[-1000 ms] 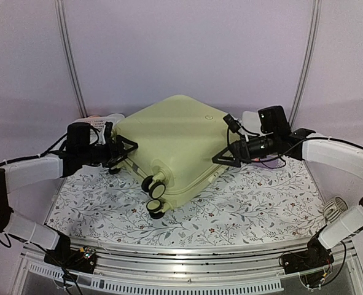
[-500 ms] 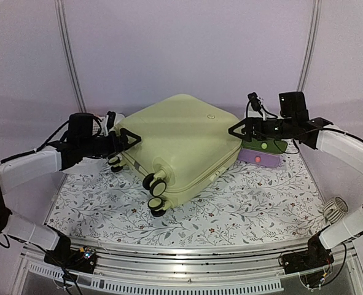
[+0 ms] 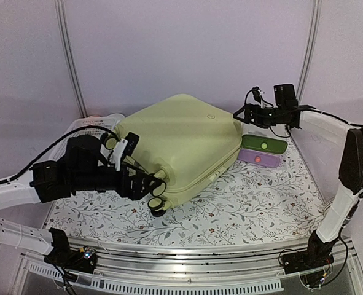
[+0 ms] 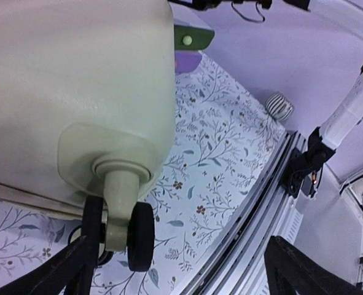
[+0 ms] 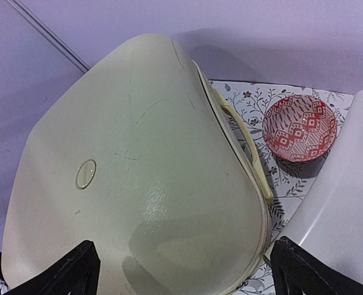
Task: Open, take out, and arrange the luggage
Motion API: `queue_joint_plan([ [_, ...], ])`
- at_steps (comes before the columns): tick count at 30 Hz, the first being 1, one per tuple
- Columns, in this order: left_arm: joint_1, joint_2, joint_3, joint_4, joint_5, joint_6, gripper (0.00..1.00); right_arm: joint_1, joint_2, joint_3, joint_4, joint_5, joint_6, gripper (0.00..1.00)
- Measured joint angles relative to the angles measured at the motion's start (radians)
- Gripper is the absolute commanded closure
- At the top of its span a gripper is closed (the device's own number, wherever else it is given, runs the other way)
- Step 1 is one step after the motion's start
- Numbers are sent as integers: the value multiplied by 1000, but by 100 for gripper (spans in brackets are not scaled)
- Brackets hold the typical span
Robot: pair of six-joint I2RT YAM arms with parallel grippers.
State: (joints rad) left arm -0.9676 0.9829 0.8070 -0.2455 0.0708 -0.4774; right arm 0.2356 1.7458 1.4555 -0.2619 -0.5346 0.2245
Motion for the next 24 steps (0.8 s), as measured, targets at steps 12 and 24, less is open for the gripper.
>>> queue_joint_plan([
  [12, -151, 227, 89, -246, -443, -23, 5, -8, 129, 109, 50, -40, 22, 1],
  [24, -54, 158, 31, -253, -490, -65, 47, -8, 198, 140, 133, -121, 58, 2],
])
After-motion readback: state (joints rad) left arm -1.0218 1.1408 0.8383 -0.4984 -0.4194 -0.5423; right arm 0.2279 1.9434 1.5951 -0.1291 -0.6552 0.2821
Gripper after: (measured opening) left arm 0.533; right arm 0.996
